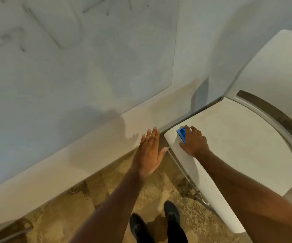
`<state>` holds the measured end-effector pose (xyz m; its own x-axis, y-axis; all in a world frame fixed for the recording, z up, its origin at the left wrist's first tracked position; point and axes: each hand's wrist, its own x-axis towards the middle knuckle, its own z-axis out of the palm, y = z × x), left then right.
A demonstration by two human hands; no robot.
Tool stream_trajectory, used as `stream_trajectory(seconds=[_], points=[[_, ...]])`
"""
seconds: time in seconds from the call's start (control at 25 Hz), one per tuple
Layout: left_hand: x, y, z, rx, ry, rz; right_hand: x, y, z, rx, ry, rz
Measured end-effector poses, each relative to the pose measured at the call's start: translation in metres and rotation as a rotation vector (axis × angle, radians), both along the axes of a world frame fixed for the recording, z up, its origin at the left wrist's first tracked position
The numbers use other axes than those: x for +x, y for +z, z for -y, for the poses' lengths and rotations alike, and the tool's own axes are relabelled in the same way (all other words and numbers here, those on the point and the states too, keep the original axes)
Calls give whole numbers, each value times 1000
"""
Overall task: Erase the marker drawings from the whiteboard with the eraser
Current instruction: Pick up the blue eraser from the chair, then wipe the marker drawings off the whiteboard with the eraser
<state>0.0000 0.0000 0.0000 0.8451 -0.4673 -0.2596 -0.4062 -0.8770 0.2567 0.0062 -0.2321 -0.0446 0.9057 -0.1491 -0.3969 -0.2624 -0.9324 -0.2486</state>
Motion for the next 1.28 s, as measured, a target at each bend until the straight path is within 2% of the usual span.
stream_trajectory(seconds=[0.16, 0.32, 0.56, 0.68, 0.76, 0.88, 1.08, 1.28], points=[[-13, -9, -21, 27, 8, -37, -3, -13, 3, 1, -37, -63], [-17, -1, -36, 2, 18, -33, -2, -10, 4, 40, -62, -15], [4, 47, -62, -126, 31, 166, 6, 28, 2, 136, -74, 184], [25, 106, -77, -110, 68, 278, 18, 68, -9, 203, -59, 322], [34, 142, -90, -41, 87, 282, 25, 91, -15, 271, -96, 372], [33, 190, -124, -47, 122, 431, 34, 132, -31, 390, -106, 450], [31, 268, -183, -40, 160, 707, 51, 229, -67, 598, 22, 522], [27, 362, -241, -28, 207, 915, 64, 338, -112, 701, 186, 690]])
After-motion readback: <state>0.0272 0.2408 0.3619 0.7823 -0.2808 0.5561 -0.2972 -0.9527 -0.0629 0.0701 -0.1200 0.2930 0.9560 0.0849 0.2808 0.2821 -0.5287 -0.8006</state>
